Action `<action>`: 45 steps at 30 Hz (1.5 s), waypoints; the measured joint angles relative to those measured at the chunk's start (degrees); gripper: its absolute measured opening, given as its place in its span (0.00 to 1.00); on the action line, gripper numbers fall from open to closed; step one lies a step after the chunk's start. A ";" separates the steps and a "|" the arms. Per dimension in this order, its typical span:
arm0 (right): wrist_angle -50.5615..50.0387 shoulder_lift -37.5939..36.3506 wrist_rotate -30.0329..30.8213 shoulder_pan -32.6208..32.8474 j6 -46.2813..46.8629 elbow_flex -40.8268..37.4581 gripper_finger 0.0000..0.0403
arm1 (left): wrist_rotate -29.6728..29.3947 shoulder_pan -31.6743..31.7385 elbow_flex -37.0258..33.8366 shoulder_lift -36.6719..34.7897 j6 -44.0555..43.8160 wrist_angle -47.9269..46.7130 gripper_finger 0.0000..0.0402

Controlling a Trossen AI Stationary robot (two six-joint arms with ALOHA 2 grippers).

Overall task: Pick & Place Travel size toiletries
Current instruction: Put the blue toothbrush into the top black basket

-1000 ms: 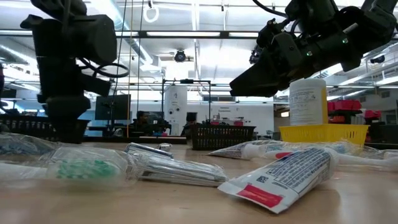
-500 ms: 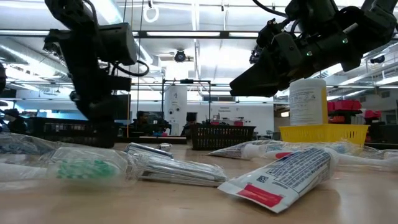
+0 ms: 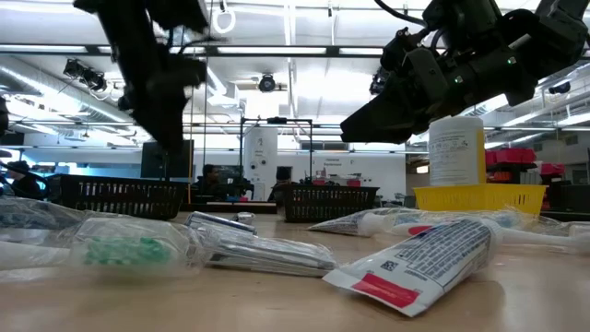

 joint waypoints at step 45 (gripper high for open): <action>-50.72 1.75 3.24 8.25 23.17 14.10 0.62 | -1.53 -20.57 -0.80 7.10 7.56 27.64 0.43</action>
